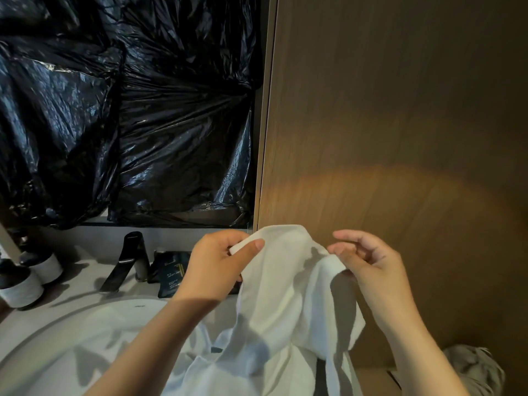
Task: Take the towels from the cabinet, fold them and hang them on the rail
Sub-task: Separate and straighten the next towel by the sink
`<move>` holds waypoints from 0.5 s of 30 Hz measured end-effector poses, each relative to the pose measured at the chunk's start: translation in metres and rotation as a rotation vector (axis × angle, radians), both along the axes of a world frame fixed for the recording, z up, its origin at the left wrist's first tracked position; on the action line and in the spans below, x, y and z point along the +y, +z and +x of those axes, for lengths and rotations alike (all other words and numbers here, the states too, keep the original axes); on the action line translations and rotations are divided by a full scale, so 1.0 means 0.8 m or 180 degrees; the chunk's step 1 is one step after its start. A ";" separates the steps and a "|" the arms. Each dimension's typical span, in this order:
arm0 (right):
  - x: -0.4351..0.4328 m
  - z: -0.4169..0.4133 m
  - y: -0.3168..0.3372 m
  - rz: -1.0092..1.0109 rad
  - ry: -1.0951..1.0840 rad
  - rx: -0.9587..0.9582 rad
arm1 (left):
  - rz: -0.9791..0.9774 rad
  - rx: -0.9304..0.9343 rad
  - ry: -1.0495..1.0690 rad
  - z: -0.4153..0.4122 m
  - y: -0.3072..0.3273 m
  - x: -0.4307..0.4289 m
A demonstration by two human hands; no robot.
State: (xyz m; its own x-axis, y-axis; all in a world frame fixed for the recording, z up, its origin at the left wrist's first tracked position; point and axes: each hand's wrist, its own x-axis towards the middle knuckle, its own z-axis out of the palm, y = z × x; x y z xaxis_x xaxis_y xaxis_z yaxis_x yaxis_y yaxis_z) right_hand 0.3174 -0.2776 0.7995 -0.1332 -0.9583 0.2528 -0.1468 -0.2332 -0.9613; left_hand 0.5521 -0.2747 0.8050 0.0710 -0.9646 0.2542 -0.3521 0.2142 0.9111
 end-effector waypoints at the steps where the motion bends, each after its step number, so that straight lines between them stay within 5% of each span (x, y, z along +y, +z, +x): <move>1: 0.002 0.002 0.001 0.0026 0.0023 -0.0120 | -0.0001 -0.0020 -0.0014 -0.002 0.001 0.000; 7: 0.008 0.009 -0.009 0.0249 0.0644 -0.0217 | 0.0488 0.0950 -0.0077 -0.009 -0.006 0.002; 15: 0.000 0.008 -0.051 0.0374 0.0136 0.0273 | 0.1238 0.1289 0.0109 -0.013 -0.032 0.009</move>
